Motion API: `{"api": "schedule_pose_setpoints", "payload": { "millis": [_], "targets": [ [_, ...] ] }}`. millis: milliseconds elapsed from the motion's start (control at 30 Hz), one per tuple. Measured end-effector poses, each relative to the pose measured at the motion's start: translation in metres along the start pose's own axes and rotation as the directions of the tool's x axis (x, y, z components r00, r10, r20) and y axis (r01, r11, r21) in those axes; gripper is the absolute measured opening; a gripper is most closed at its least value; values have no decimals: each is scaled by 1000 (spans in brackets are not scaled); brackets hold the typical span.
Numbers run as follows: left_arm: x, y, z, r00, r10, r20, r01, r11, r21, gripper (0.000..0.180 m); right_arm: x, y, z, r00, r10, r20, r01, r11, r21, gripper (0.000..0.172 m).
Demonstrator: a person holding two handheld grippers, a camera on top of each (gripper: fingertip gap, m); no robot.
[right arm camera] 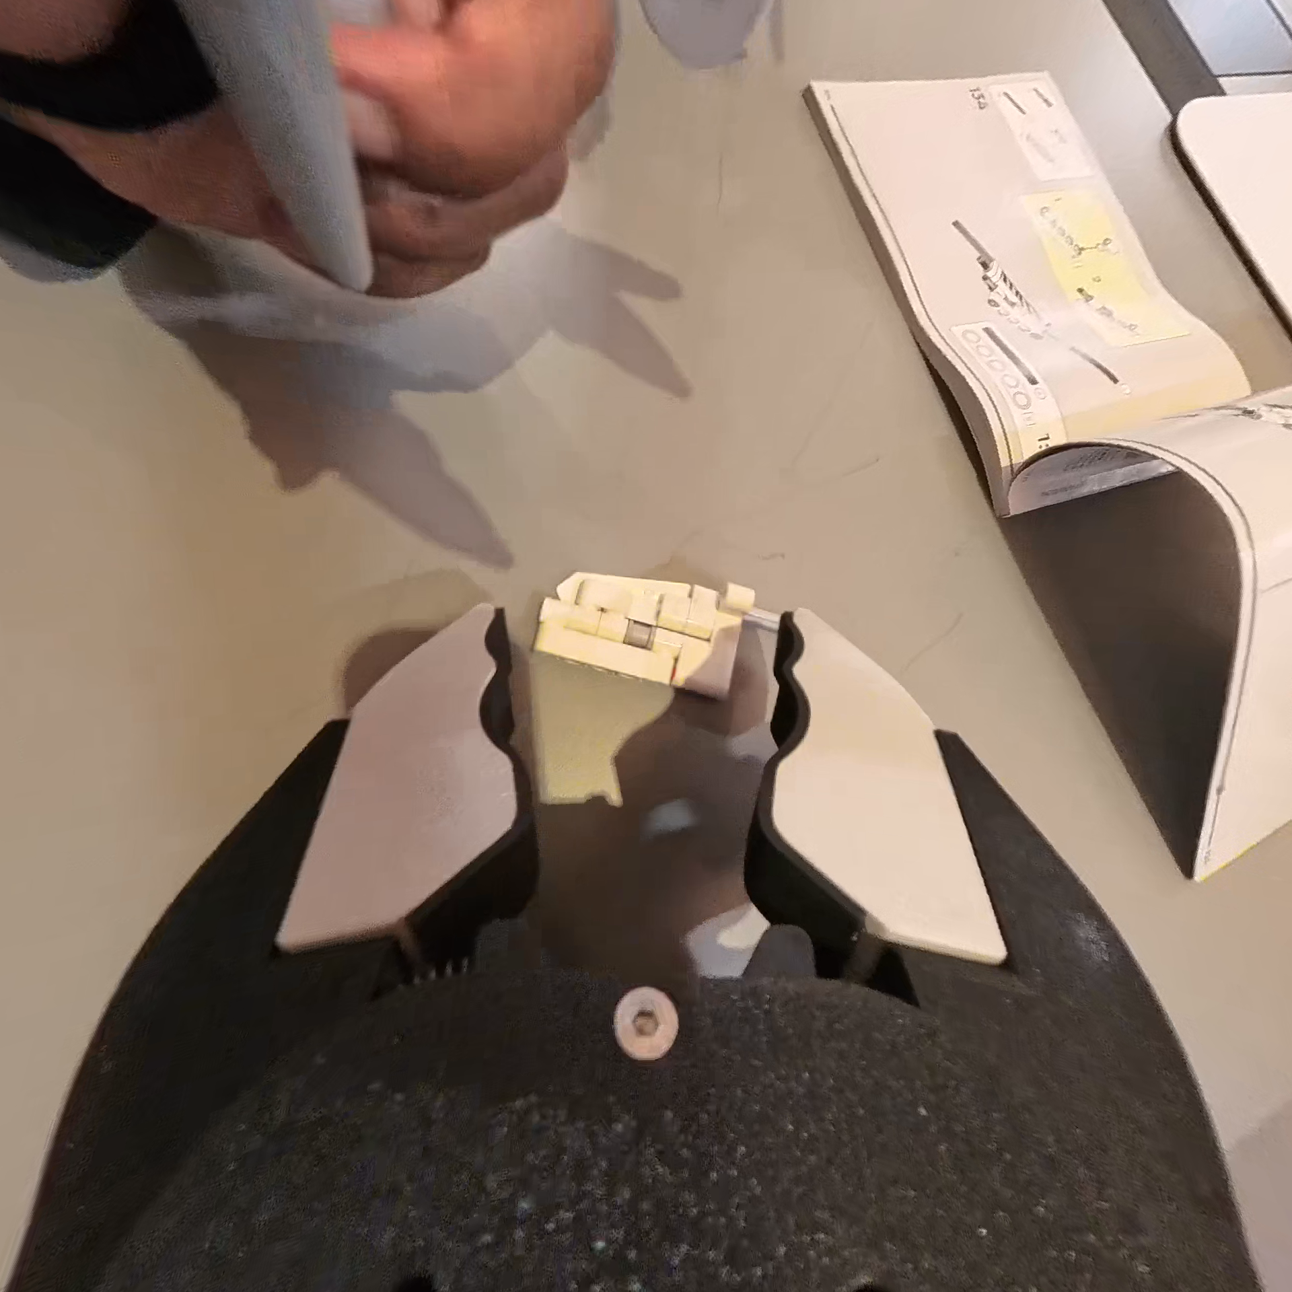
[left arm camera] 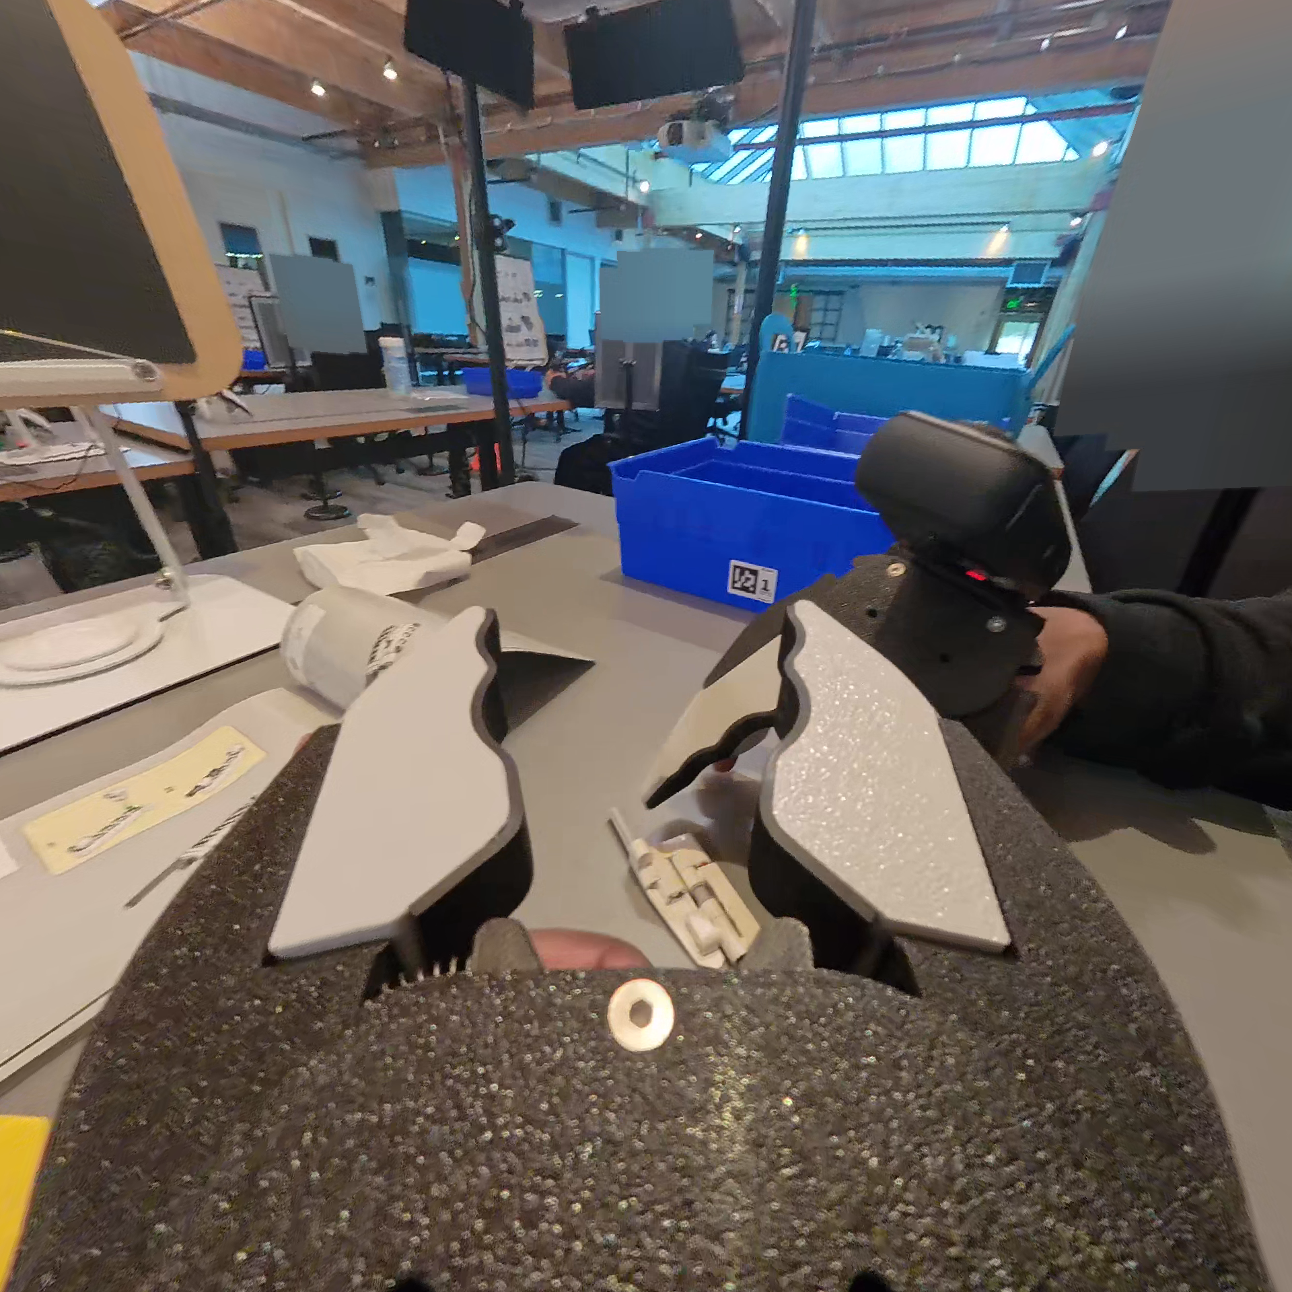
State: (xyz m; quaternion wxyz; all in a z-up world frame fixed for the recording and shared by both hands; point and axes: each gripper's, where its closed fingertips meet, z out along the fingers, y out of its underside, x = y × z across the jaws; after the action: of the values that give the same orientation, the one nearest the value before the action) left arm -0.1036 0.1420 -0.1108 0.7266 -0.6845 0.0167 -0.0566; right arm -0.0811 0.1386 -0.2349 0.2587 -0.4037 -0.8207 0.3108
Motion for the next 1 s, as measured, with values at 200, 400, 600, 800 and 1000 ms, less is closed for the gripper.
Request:
{"api": "schedule_pose_setpoints", "payload": {
  "millis": [200, 400, 600, 800, 1000],
  "targets": [
    [-36, 1, 4, 985, -23, 173, 39, 995, -88, 75, 38, 3, -18, 992, 86, -89, -81, 995, 61, 77],
    [-49, 8, 29, 968, 91, 235, -27, 964, -264, 76, 97, 17, -31, 946, 166, -278, -149, 985, 83, 76],
    [-61, 47, 58, 949, 229, 217, -146, 929, -341, 75, 138, 1, -47, 874, 351, -335, -283, 930, 235, 64],
    [-66, 95, 62, 977, 167, 134, -76, 856, -512, 77, 150, -11, -26, 853, 496, -163, -445, 854, 269, 58],
    [-74, 97, 64, 984, 95, 149, -5, 858, -513, 86, 159, 0, -19, 844, 499, -198, -432, 850, 300, 60]
  ]
}}
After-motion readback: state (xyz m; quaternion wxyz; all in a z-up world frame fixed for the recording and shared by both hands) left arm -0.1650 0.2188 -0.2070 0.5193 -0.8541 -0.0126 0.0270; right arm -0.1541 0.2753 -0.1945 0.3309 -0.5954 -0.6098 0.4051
